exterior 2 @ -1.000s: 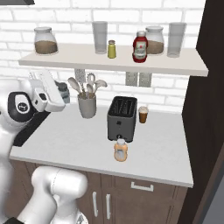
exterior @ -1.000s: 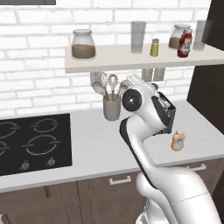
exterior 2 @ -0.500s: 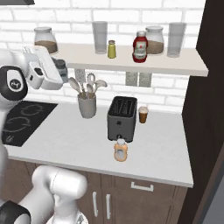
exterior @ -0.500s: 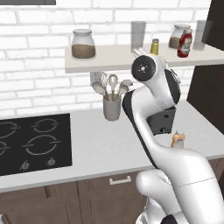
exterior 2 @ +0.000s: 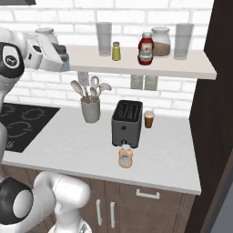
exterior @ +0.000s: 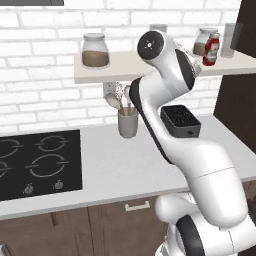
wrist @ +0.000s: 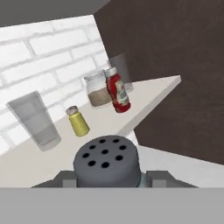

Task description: Put the shaker and condiment bottle from the counter next to their counterparts in the cabinet.

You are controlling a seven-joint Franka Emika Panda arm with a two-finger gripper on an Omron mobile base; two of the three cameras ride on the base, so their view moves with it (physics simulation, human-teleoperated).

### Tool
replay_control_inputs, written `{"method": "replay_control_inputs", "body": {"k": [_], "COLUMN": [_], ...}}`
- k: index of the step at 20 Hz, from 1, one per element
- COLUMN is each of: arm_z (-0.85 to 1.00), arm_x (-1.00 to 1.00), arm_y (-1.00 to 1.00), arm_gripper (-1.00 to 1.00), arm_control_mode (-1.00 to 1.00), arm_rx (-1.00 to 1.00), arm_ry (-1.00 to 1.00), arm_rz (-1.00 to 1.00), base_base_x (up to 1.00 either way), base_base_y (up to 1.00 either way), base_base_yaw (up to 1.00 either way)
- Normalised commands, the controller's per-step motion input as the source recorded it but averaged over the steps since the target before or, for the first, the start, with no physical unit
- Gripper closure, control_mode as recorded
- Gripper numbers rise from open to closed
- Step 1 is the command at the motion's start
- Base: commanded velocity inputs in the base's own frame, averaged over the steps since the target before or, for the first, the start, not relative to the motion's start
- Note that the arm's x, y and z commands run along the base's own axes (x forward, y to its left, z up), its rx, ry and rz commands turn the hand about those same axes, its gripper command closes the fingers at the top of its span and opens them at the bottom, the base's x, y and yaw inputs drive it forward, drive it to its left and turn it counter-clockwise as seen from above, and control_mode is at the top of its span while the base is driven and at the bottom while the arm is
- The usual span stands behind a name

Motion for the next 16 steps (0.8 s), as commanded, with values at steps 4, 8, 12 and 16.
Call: {"method": "replay_control_inputs", "body": {"k": [4,8,12,16], "arm_z": [0.13,0.28,-0.05,0.02], "arm_x": [0.52,0.24,0.23,0.23], "arm_y": [0.01,-0.05,0.18,-0.18], "arm_gripper": [1.00,1.00,1.00,1.00], "arm_control_mode": [-1.00,-1.00,-1.00,-1.00], "arm_rx": [-0.03,-0.01,-0.15,0.00], "arm_ry": [0.08,0.00,0.02,0.00], "arm_rz": [0.05,0.01,0.00,0.00], "base_base_x": [0.00,0.00,0.00,0.00], "base_base_y": [0.00,0.00,0.00,0.00], "base_base_yaw": [0.00,0.00,0.00,0.00]}}
